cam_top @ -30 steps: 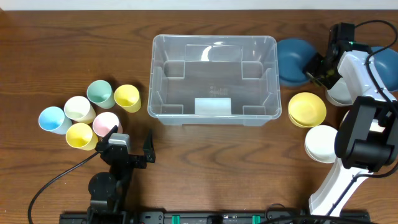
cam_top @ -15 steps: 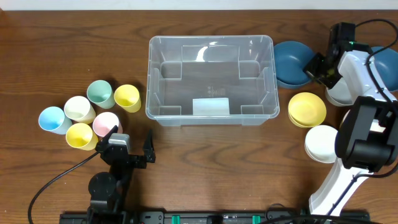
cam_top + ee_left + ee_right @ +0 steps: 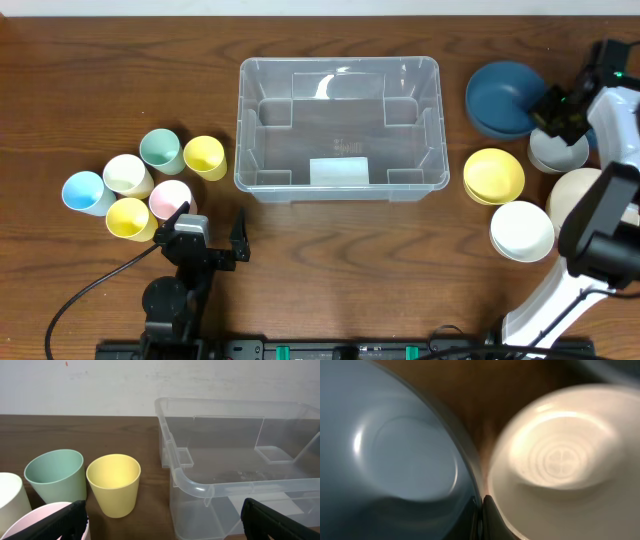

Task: Pack container
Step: 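Lift the teal bowl and carry it over the clear container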

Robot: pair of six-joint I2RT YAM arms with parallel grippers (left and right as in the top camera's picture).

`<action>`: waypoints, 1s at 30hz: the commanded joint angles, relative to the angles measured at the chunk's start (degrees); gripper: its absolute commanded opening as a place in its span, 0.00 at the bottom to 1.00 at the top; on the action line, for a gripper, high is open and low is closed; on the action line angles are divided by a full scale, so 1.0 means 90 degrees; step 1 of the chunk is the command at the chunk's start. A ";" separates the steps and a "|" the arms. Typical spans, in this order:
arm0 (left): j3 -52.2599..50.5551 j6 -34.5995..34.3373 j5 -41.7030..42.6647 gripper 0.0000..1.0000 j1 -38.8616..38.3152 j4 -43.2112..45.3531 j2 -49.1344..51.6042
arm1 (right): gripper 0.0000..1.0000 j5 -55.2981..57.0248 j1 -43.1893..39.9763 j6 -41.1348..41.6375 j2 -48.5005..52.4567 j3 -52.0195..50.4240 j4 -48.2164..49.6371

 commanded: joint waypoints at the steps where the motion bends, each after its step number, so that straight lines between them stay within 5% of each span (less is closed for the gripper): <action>1: -0.0189 0.0112 -0.0029 0.98 0.0027 -0.0068 -0.0039 | 0.01 -0.0629 0.0124 -0.0685 -0.1013 0.0537 0.0005; 14: -0.0189 0.0112 -0.0029 0.98 0.0027 -0.0068 -0.0039 | 0.01 -0.0736 0.2050 -0.1093 -0.3050 0.0775 -0.0427; 21: -0.0189 0.0112 -0.0029 0.98 0.0027 -0.0068 -0.0039 | 0.01 0.0352 0.3395 -0.0920 -0.2681 0.0755 -0.0799; 30: -0.0189 0.0112 -0.0029 0.98 0.0027 -0.0068 -0.0039 | 0.01 0.0906 0.3925 -0.0777 -0.1605 0.0755 -0.1222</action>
